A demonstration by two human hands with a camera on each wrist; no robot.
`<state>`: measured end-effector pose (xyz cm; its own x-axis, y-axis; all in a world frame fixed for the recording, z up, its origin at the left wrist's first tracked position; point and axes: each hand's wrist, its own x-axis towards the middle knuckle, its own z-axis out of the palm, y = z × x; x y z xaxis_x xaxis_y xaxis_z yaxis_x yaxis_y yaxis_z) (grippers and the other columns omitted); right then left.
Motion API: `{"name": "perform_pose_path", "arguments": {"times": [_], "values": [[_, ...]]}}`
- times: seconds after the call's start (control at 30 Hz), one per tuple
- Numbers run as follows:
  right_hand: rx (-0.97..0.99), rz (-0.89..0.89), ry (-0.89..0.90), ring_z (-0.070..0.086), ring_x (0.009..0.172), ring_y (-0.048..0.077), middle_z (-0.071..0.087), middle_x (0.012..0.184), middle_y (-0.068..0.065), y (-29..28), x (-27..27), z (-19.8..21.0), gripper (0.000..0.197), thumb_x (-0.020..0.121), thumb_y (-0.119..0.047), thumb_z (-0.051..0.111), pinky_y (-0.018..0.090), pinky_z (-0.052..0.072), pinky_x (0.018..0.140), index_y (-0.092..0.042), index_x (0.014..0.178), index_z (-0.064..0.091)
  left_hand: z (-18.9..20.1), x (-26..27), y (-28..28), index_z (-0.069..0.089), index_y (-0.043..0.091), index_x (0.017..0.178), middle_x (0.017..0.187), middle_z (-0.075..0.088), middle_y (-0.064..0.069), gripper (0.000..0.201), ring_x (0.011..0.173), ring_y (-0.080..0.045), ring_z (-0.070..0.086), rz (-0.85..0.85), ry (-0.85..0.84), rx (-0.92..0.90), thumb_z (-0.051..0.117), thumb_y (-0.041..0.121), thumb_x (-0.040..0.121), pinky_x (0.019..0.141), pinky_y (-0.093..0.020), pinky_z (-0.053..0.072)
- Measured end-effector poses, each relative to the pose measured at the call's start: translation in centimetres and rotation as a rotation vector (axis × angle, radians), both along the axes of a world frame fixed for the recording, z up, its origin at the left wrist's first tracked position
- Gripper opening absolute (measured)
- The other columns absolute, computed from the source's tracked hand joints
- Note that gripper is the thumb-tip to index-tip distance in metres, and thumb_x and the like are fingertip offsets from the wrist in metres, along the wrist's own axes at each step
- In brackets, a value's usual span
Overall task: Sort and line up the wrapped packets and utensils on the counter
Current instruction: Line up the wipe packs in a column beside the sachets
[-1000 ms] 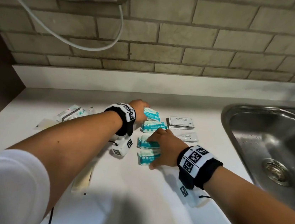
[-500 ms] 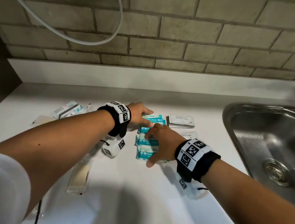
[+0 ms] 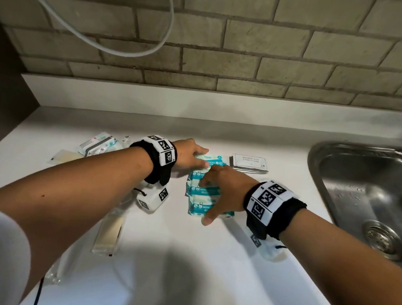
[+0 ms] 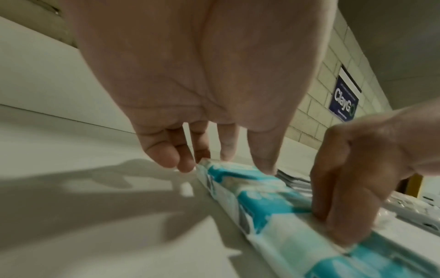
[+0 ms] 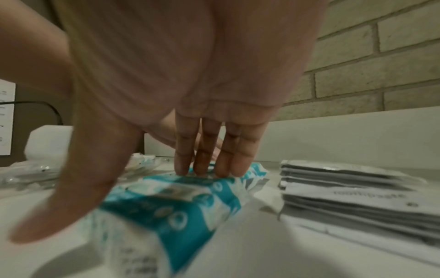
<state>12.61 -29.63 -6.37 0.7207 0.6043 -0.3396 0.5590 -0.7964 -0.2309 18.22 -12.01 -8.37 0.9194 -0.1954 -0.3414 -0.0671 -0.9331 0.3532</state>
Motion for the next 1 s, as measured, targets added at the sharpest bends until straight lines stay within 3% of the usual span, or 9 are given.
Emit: {"name": "perform_pose_path", "arguments": {"times": [0.1,0.23,0.33,0.4,0.53,0.67,0.73,0.87,1.0], "values": [[0.095,-0.059,0.007,0.054,0.107,0.013,0.057,0.12,-0.008,-0.5,0.8,1.2,0.072,0.064,-0.066,0.074,0.034,0.048,0.093,-0.027,0.124,0.061,0.9,-0.3,0.9,0.043,0.017,0.145,0.144,0.05,-0.008,0.054,0.128,-0.023,0.051,0.109,-0.057,-0.103,0.055,0.037,0.096,0.097,-0.021,0.033],[0.086,-0.093,-0.124,0.056,0.104,0.017,0.061,0.12,-0.001,-1.3,3.3,2.2,0.037,0.089,-0.043,0.062,0.029,0.046,0.086,-0.024,0.121,0.064,1.5,-1.1,2.2,0.055,0.014,0.135,0.123,0.064,-0.004,0.048,0.106,-0.019,0.06,0.176,-0.092,-0.152,0.065,0.029,0.091,0.082,-0.019,0.037],[-0.025,-0.083,-0.165,0.051,0.115,0.021,0.058,0.123,0.002,-1.2,4.8,2.0,0.04,0.091,-0.035,0.061,0.032,0.044,0.089,-0.024,0.129,0.059,1.1,-2.0,2.3,0.056,0.022,0.134,0.113,0.066,0.0,0.057,0.095,-0.015,0.061,0.162,-0.014,-0.127,0.073,0.039,0.082,0.079,-0.02,0.04],[-0.052,-0.071,-0.18,0.047,0.118,0.021,0.056,0.127,0.0,-0.8,5.2,1.7,0.046,0.09,-0.035,0.062,0.035,0.044,0.092,-0.025,0.134,0.055,0.5,-2.4,2.0,0.053,0.022,0.137,0.114,0.067,-0.001,0.066,0.099,-0.017,0.062,0.147,0.011,-0.113,0.076,0.042,0.079,0.082,-0.022,0.042],[-0.104,-0.018,-0.163,0.043,0.121,0.021,0.054,0.132,-0.001,0.0,5.9,0.6,0.055,0.087,-0.035,0.068,0.034,0.043,0.091,-0.027,0.138,0.051,-0.4,-2.4,1.5,0.051,0.016,0.139,0.113,0.068,-0.005,0.069,0.099,-0.019,0.063,0.173,-0.023,-0.15,0.077,0.036,0.079,0.082,-0.023,0.044],[-0.149,0.023,-0.15,0.043,0.122,0.023,0.054,0.133,0.002,0.3,6.5,0.2,0.055,0.086,-0.035,0.068,0.035,0.043,0.095,-0.025,0.138,0.052,-0.6,-2.2,1.4,0.05,0.012,0.139,0.091,0.069,0.003,0.07,0.096,-0.018,0.067,0.193,-0.013,-0.198,0.08,0.029,0.077,0.085,-0.027,0.051],[-0.141,0.018,-0.14,0.043,0.123,0.023,0.056,0.131,0.002,0.4,6.7,0.2,0.055,0.086,-0.033,0.069,0.036,0.043,0.097,-0.023,0.138,0.053,-0.7,-2.2,1.4,0.048,0.015,0.14,0.091,0.072,0.002,0.073,0.091,-0.015,0.067,0.186,-0.019,-0.22,0.08,0.027,0.077,0.08,-0.025,0.049],[-0.128,0.011,-0.122,0.046,0.121,0.024,0.057,0.129,0.004,0.5,6.9,0.3,0.054,0.085,-0.03,0.071,0.035,0.044,0.097,-0.021,0.136,0.055,-0.7,-2.0,1.6,0.052,0.016,0.138,0.094,0.075,0.001,0.069,0.093,-0.013,0.069,0.165,-0.013,-0.2,0.081,0.03,0.076,0.089,-0.031,0.052],[-0.116,-0.004,-0.105,0.051,0.119,0.025,0.058,0.129,0.005,0.5,7.0,0.2,0.053,0.085,-0.028,0.071,0.035,0.046,0.098,-0.02,0.136,0.056,-0.5,-1.9,1.4,0.054,0.016,0.136,0.087,0.071,0.007,0.068,0.086,-0.011,0.066,0.161,-0.021,-0.182,0.081,0.03,0.076,0.072,-0.021,0.045]]}}
